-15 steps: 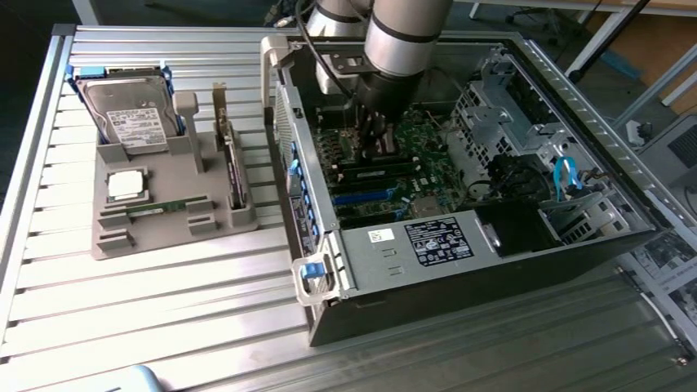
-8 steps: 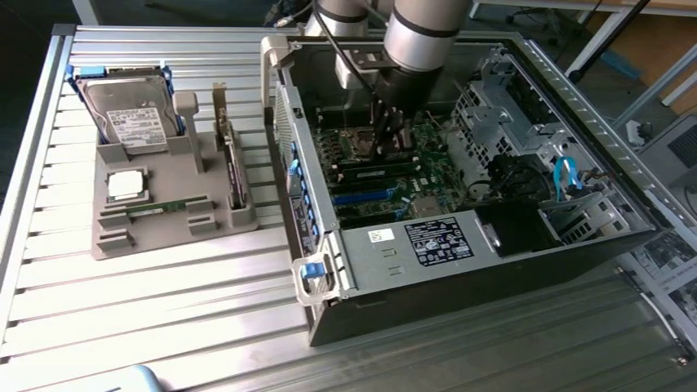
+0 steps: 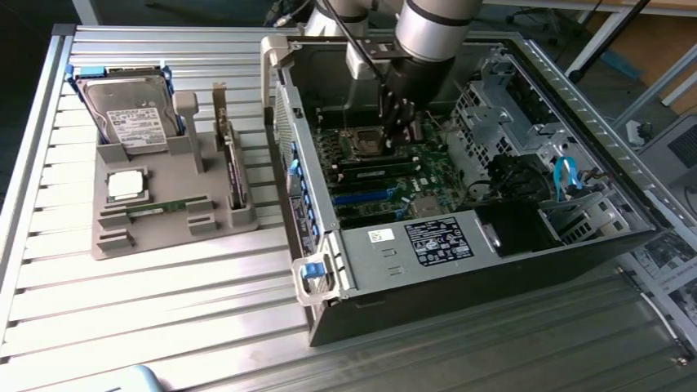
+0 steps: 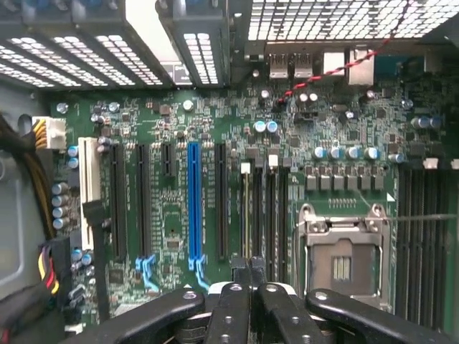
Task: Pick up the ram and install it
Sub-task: 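Press down the ram until it locks into place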
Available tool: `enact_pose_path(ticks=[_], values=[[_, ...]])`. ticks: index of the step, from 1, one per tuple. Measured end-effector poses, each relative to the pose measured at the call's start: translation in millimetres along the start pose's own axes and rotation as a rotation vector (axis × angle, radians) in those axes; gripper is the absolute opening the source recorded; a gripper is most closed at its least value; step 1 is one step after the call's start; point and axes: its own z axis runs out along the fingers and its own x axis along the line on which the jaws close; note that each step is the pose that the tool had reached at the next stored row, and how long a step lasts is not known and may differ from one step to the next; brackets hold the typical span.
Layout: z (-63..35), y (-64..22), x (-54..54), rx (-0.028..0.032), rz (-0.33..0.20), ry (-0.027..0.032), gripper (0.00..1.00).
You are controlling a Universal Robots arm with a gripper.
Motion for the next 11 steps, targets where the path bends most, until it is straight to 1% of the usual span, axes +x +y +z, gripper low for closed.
enact_pose_path(ticks=[5,7,9,11], values=[[-9.5,-8.0,0.1,0.0000,0.000,-0.0001,0.11],[-16.3,-11.0,0.2,0.0001,0.000,-0.0002,0.11],[-22.4,-12.1,0.3,0.0000,0.000,-0.0001,0.11],[-32.7,-12.5,0.4,0.0001,0.000,-0.0002,0.11]])
